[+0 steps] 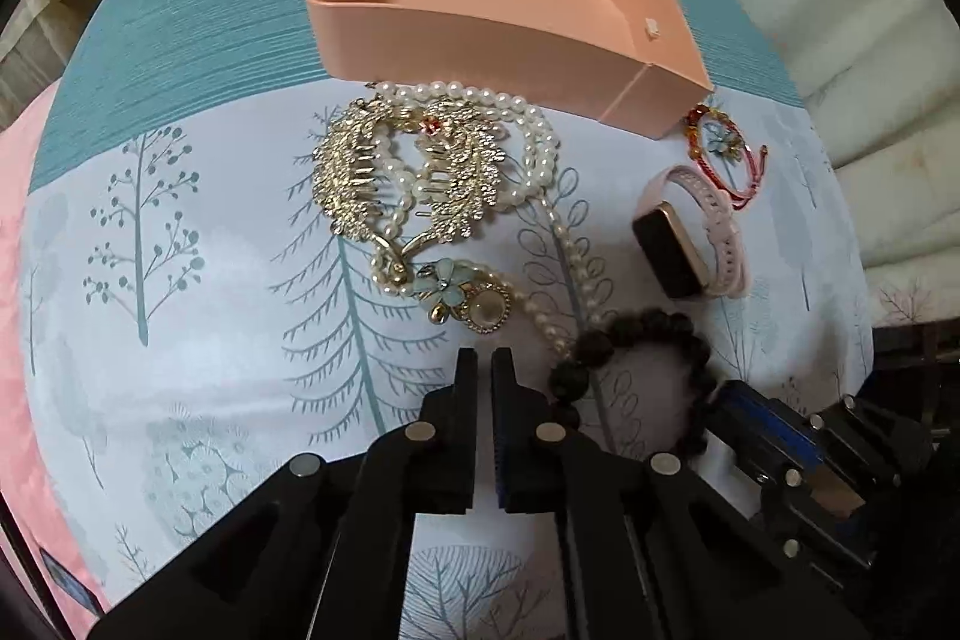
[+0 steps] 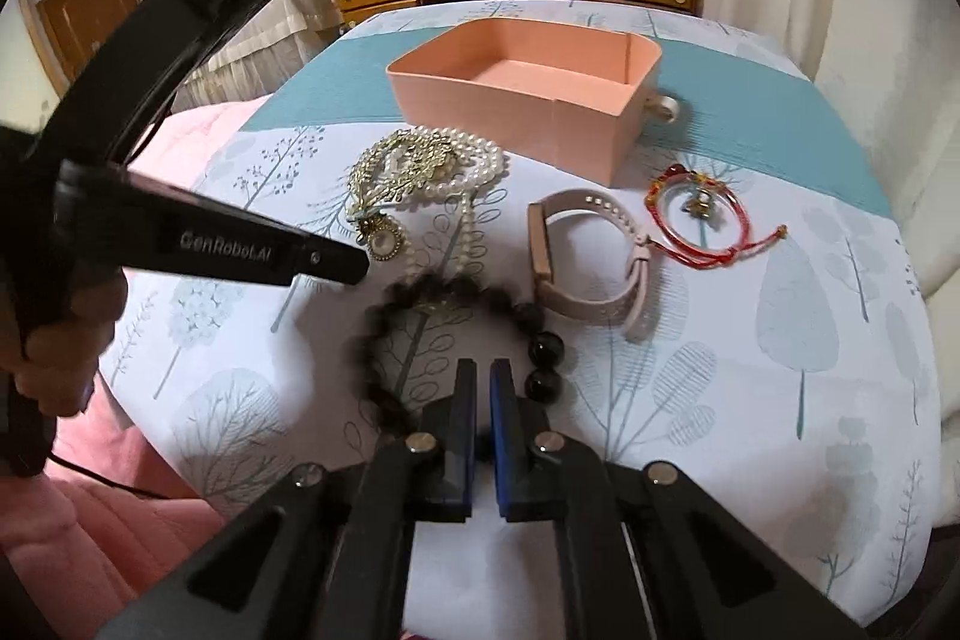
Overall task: Organize jewelry
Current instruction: 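Move the right tool to the black bead bracelet while the left tool nears the pearls, then close the right tool on the black bead bracelet and lift it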
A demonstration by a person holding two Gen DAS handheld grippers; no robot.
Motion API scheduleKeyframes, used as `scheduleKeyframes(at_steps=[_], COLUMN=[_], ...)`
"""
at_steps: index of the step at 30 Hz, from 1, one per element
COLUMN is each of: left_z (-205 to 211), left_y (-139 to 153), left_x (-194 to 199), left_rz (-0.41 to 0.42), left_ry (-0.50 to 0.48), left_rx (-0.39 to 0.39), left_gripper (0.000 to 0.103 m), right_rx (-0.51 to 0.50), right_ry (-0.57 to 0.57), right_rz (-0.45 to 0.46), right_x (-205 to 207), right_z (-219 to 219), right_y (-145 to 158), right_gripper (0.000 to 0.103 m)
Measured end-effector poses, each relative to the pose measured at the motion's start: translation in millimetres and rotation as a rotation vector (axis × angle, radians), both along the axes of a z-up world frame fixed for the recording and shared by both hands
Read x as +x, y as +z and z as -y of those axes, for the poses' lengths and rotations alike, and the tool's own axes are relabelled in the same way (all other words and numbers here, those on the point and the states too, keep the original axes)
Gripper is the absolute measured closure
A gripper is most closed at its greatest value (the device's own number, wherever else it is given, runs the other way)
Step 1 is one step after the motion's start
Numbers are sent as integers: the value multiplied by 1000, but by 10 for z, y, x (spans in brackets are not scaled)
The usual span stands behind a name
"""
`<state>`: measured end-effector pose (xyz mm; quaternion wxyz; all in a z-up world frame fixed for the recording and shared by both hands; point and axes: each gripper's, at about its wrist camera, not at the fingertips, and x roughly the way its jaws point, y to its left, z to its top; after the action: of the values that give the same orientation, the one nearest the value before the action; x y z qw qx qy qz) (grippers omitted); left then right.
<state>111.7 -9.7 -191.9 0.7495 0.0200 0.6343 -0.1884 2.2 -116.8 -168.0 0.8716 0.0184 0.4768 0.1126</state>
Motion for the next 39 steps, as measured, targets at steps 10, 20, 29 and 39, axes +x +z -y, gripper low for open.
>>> scheduleKeyframes(at_steps=[10,20,29,39], left_z=[222,442,411,534], left_y=[16,12,8,42], left_x=[154,148,126,249], left_rz=[21,67,66,110], left_ry=[32,14,-9,35], left_rx=[18,123,119,171], left_gripper=[81,87,89,87], right_rx=[58,44,-163,-115], right_ry=[-74,-47,88,107], right_rz=[-90,-86,-41,-67], right_x=[-29,104,127,3], right_z=[179,47,-317,-179], right_y=[-108,-94,-165,-146], right_gripper=[98,64,72,86])
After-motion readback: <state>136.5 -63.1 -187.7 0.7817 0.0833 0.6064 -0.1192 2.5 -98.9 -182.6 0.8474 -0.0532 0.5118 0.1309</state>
